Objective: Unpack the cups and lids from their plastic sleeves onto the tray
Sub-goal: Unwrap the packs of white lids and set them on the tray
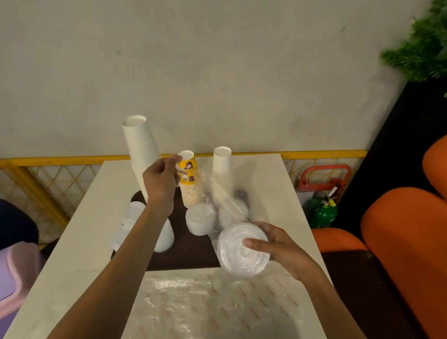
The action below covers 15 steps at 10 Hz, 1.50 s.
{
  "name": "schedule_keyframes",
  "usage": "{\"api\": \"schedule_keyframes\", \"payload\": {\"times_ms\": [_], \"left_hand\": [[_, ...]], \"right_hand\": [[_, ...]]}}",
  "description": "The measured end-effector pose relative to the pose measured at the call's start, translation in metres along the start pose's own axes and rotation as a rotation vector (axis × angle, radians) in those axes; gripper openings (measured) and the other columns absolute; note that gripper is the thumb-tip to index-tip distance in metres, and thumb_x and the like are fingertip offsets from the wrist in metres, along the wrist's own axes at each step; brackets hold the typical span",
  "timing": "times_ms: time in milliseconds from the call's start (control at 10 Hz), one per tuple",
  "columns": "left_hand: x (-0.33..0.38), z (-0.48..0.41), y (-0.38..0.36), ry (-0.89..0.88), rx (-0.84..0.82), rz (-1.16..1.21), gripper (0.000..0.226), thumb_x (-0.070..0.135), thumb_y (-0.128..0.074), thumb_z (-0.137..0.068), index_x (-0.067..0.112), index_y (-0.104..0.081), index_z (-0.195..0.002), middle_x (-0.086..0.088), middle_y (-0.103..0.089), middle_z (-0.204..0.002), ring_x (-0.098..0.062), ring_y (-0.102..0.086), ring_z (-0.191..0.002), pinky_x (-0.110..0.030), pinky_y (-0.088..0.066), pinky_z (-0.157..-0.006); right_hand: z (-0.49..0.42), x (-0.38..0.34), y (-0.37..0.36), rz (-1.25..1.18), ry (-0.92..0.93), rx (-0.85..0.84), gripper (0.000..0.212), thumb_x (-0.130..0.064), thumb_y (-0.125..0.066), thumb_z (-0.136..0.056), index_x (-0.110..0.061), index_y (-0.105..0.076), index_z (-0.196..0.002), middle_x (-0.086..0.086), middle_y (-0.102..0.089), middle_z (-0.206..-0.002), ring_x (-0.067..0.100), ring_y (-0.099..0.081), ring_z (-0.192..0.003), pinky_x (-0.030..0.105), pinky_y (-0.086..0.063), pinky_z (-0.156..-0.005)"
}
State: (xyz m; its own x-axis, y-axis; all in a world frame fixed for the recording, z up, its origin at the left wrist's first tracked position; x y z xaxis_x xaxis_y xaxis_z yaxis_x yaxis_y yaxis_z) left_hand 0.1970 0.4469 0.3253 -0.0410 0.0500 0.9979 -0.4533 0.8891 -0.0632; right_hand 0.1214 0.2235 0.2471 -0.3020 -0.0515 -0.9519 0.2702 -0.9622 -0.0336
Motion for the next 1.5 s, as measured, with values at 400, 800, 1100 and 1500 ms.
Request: {"api": "schedule_keyframes", "payload": {"times_ms": [400,800,1100,1500], "left_hand": [[-0.041,0.101,-0.043,0.124,-0.230,-0.090,0.048,0.040,-0.047,-0.096,0.012,-0.043,-0.135,-0.005,-0.054,-0.126,-0.011,-0.051,-0.104,-0.014,-0.044,-0.080],[-0.050,0.088,-0.010,0.034,-0.071,0.019,0.050,0.032,-0.059,-0.090,0.011,-0.043,-0.133,-0.001,-0.052,-0.125,-0.015,-0.053,-0.112,-0.010,-0.047,-0.078],[-0.050,0.124,-0.027,0.045,-0.217,0.039,0.047,0.033,-0.034,-0.100,0.019,-0.028,-0.144,0.002,-0.043,-0.131,-0.007,-0.051,-0.110,-0.004,-0.046,-0.077],[-0.041,0.089,-0.021,0.187,-0.212,0.038,0.057,0.045,-0.056,-0.090,0.015,-0.044,-0.137,-0.004,-0.056,-0.130,-0.020,-0.056,-0.117,-0.038,-0.049,-0.099]], "right_hand": [[-0.007,-0.011,-0.047,-0.454,0.177,0.454,0.026,-0.041,-0.054,-0.091,-0.033,-0.052,-0.116,0.003,-0.056,-0.126,0.022,-0.057,-0.111,0.042,-0.052,-0.090],[0.007,-0.016,-0.067,-0.285,0.141,0.359,0.042,-0.047,-0.034,-0.094,-0.031,-0.036,-0.132,-0.017,-0.041,-0.133,0.006,-0.037,-0.128,0.027,-0.030,-0.103],[-0.015,-0.026,-0.078,-0.591,0.130,0.557,0.059,-0.057,-0.066,-0.073,-0.029,-0.051,-0.123,0.002,-0.060,-0.119,0.025,-0.059,-0.106,0.050,-0.051,-0.092],[-0.007,-0.032,-0.062,-0.273,0.290,0.465,0.016,-0.037,-0.051,-0.092,-0.032,-0.053,-0.107,-0.012,-0.060,-0.099,0.008,-0.061,-0.094,0.015,-0.051,-0.067]]}}
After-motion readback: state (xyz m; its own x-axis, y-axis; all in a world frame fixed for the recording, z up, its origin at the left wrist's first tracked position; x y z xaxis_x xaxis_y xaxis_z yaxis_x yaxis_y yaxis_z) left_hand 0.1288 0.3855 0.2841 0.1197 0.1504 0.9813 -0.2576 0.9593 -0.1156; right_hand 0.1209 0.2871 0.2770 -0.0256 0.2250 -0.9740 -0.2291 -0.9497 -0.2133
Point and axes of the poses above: each hand's wrist, its own z-axis away from the middle knuckle, its own y-axis out of the back of the hand, x = y × z, the point moved 2 cm from there along -z, towards the middle knuckle
